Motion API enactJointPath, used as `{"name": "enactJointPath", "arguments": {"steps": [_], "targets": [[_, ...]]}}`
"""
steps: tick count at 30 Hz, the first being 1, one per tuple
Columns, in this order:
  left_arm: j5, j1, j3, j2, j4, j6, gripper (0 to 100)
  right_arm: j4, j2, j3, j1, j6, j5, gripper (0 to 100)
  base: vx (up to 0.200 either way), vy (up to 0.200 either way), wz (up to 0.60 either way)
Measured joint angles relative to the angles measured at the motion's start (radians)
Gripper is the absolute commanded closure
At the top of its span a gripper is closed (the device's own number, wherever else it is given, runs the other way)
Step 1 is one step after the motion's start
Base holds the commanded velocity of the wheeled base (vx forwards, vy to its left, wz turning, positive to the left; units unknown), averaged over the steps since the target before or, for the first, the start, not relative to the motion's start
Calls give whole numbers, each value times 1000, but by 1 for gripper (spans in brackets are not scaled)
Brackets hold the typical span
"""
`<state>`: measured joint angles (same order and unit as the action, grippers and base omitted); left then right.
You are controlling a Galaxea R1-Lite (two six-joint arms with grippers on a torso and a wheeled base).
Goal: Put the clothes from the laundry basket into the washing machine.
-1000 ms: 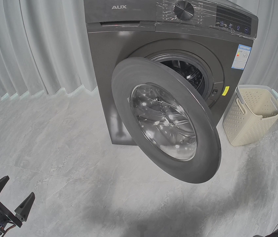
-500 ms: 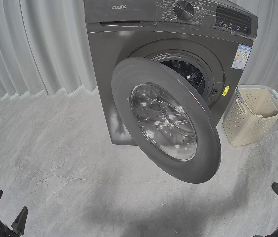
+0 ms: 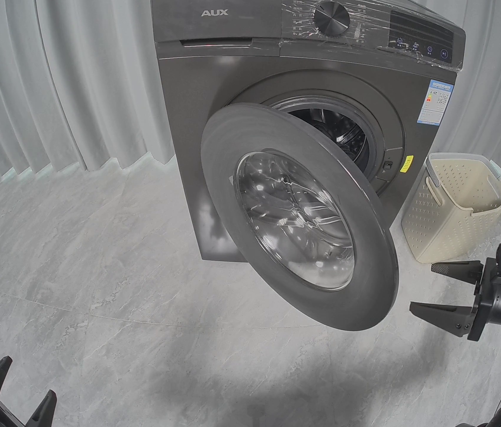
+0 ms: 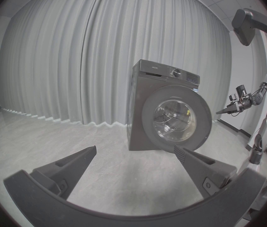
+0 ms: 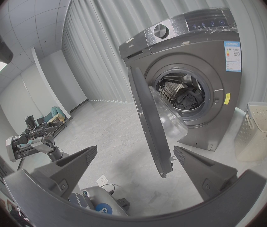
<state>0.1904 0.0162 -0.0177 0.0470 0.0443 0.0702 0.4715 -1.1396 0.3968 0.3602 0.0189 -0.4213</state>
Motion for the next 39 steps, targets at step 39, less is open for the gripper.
{"name": "enactJointPath", "arguments": {"steps": [39], "targets": [[-144,-14,0,-34,-47,-76,0,461,-349,88,-114,20,231,0,0,-67,0]]}}
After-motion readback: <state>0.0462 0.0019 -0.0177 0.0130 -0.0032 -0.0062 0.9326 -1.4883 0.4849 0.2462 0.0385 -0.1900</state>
